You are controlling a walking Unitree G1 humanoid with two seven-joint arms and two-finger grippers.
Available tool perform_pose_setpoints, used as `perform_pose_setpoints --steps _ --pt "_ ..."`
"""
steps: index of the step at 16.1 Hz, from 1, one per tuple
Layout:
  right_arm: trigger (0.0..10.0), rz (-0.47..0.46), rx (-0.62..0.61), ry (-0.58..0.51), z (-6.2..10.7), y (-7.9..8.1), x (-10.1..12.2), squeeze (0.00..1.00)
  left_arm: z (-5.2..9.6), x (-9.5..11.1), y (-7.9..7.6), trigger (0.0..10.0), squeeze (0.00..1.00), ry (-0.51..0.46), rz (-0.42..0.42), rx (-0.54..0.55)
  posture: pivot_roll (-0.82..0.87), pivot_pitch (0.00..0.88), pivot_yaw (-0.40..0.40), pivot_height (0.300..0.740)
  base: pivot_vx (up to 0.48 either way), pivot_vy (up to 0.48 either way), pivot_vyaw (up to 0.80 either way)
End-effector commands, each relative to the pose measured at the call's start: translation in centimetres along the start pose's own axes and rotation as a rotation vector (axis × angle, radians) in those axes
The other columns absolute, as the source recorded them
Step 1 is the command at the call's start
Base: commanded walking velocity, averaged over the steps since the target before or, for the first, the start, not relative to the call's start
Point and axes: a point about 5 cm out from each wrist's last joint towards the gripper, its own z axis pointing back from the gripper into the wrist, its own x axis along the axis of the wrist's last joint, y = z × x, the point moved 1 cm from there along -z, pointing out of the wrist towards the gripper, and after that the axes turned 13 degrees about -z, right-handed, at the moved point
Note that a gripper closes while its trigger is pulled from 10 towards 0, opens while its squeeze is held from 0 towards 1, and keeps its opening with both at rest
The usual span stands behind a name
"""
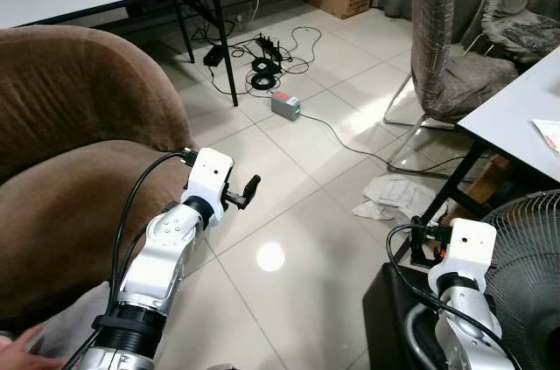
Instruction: Move the pillow to the sofa from floor
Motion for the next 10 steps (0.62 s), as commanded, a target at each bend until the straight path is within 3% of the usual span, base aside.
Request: perform_pose_setpoints --steps 1,4,10 --pt "10.0 -0.024 0.017 0.005 -0.4 0.4 0.1 0.00 0.3 -0.1 0.5 10.0 0.00 0.006 -0.033 0.021 -0.01 0.000 -0.018 0.740 0.000 0.000 0.00" --pt "10.0 -0.009 0.078 0.014 -1.3 1.8 0.4 0.00 1.8 -1.2 1.7 10.0 0.00 0.043 -0.037 0.090 0.01 0.000 -0.053 0.740 0.000 0.000 0.00" --pt "10.0 -0.045 0.069 -0.023 -1.6 1.5 1.2 0.00 1.1 -0.5 2.0 10.0 0.00 0.023 -0.056 0.126 0.02 0.000 -0.058 0.740 0.000 0.000 0.00"
